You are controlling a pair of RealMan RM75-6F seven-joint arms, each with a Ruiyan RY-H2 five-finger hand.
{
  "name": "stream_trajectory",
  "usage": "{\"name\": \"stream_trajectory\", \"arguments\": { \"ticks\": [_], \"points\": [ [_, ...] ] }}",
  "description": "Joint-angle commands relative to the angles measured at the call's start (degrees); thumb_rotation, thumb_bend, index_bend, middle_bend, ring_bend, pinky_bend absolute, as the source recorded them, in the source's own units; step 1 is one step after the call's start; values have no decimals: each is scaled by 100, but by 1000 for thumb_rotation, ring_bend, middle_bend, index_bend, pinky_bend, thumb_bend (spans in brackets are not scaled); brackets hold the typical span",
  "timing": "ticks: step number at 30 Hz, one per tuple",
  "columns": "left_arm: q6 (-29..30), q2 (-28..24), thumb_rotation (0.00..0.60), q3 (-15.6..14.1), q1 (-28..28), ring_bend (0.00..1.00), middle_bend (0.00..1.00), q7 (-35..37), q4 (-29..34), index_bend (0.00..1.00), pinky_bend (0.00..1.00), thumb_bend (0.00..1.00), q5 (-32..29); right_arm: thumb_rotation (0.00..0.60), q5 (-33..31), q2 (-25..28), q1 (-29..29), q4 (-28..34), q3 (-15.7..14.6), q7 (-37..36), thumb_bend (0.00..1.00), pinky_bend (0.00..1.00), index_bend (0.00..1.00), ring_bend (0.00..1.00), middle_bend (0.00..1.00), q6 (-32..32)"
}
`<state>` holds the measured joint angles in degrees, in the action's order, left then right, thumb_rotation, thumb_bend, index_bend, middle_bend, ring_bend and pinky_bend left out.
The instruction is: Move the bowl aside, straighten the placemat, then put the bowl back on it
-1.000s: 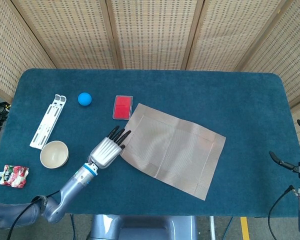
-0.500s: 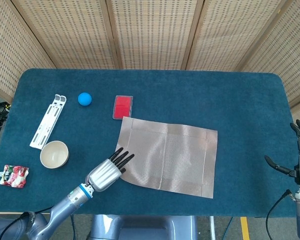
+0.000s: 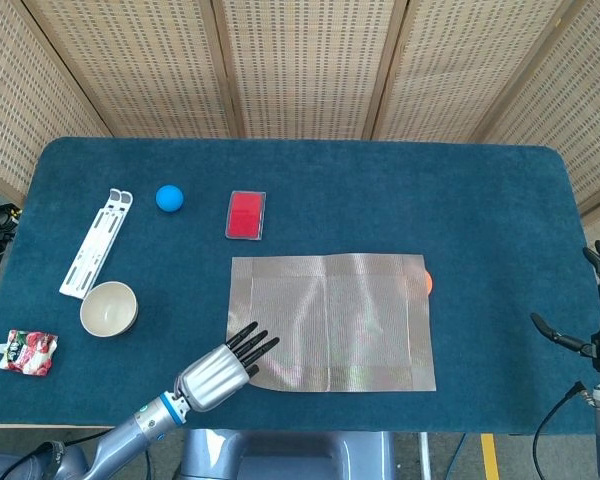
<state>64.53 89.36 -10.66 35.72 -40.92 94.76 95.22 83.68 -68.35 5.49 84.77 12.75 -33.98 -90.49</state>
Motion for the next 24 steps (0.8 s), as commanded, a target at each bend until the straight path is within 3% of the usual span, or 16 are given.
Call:
{"name": "stream_trajectory", "arguments": {
  "ticks": [1,12,14,16,18,24],
  "points": [
    [-22,1,600,-18,-33,0,0,-17,19,554,0,568,47,600,-1,1,2,-3,-1,-5,307,0,123,0,0,3],
    [-91,-25,600,-19,-150,0,0,23,55,524,0,549,232,600,12,-5,11,5,-20,25,307,0,123,0,0,1],
    [-107,-51,600,-12,-172,0,0,4,57,461,0,456,240,600,8,-6,10,7,-23,35,307,0,123,0,0,-2],
    [-130,-91,600,-7,-200,0,0,-25,76,366,0,255,222,600,5,-4,9,14,-23,44,307,0,123,0,0,-4],
    [-111,-209,600,-42,-272,0,0,-11,164,297,0,146,195,600,-6,2,10,19,-27,47,307,0,123,0,0,11],
    [284,-527,600,-187,-480,0,0,370,361,172,0,77,484,600,3,11,7,32,-32,54,307,0,123,0,0,-2]
  ]
}}
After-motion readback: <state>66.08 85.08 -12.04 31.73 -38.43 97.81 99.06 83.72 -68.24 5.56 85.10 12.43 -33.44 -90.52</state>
